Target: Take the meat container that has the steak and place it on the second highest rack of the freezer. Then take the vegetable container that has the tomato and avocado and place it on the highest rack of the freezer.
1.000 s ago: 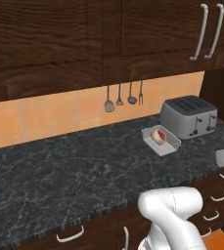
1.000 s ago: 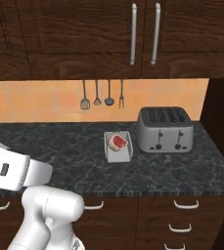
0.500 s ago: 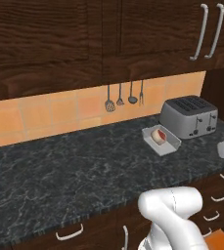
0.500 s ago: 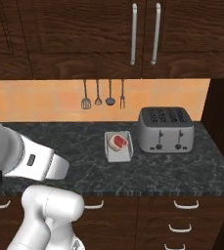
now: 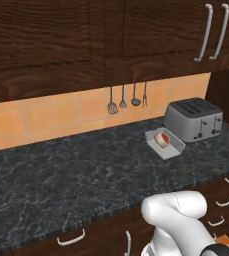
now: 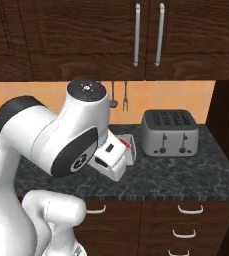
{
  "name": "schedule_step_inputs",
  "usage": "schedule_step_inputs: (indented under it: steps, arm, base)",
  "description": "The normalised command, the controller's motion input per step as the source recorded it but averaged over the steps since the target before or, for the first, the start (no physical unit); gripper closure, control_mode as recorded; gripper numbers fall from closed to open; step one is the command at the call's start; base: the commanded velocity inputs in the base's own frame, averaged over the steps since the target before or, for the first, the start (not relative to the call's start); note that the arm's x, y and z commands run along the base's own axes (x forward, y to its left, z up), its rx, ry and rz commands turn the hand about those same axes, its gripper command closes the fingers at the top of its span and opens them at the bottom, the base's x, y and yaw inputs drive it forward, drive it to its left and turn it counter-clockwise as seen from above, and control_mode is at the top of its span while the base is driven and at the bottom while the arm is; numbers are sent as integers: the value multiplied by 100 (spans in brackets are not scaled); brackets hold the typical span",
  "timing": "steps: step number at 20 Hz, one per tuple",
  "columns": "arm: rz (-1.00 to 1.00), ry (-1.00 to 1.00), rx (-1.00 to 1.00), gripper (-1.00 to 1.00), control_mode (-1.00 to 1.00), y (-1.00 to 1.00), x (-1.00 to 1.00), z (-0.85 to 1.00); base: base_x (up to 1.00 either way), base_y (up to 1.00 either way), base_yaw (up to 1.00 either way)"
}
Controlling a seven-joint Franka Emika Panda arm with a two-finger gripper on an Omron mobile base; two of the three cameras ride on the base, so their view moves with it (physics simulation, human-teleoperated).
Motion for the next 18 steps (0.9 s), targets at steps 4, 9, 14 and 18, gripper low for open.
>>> schedule_step_inputs:
  steps: [4, 9, 14, 18]
  arm:
    - [0, 6, 15, -100, -100, -60, 56, -80]
    - [4, 7, 3, -100, -100, -9, 86, -31]
    - [2, 3, 5, -100, -100, -2, 72, -41]
    - [0, 1, 1, -100, -100, 0, 62, -56]
  base:
    - [0, 0, 0]
    - [0, 0, 0]
    - [0, 0, 0]
    - [0, 0, 0]
